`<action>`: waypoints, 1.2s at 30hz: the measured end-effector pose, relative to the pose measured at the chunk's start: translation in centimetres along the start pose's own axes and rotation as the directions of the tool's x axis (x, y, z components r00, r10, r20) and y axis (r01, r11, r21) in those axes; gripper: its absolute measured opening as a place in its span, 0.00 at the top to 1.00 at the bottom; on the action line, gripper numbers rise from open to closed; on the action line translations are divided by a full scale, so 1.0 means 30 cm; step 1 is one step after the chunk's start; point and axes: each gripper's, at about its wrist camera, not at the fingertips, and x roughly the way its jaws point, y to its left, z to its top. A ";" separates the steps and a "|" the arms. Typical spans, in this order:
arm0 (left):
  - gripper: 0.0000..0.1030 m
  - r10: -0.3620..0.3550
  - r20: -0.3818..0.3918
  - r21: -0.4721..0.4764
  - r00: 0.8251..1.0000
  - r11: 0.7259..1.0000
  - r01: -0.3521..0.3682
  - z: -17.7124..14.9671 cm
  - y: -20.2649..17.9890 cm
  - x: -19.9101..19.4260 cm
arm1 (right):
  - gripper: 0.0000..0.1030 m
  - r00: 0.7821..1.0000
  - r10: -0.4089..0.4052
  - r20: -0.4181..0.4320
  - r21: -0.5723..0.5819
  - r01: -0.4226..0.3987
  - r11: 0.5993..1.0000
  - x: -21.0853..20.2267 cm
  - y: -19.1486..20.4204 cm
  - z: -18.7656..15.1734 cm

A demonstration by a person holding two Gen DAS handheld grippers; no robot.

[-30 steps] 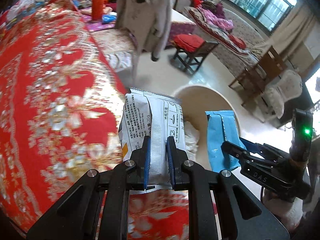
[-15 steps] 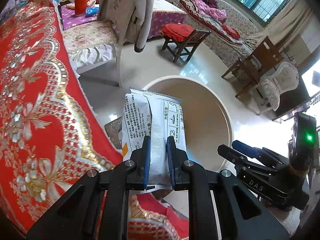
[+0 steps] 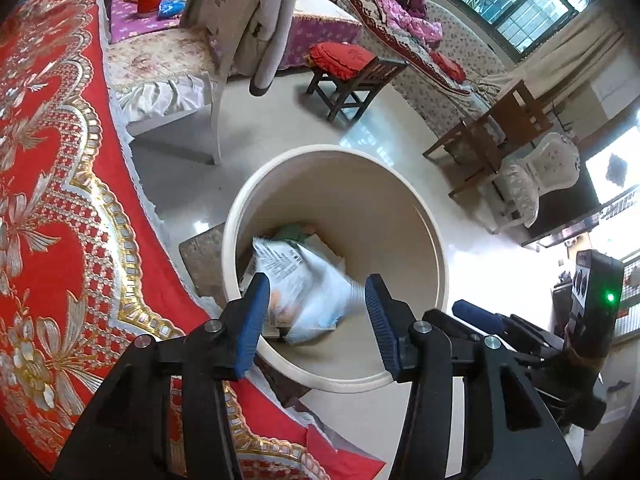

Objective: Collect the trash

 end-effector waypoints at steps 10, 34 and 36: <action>0.53 0.108 0.098 0.041 0.989 0.993 -0.113 -0.040 -0.010 -0.111 | 0.39 0.997 -0.006 0.080 -0.027 0.008 1.000 -0.075 0.063 -0.012; 0.53 0.128 0.413 0.171 0.902 0.961 -0.215 -0.123 -0.035 -0.532 | 0.39 0.907 -0.082 0.412 -0.007 0.093 0.996 -0.412 0.293 -0.070; 0.53 0.120 0.426 0.172 0.897 0.962 -0.210 -0.128 -0.028 -0.555 | 0.37 0.897 -0.087 0.433 -0.007 0.100 0.995 -0.435 0.306 -0.078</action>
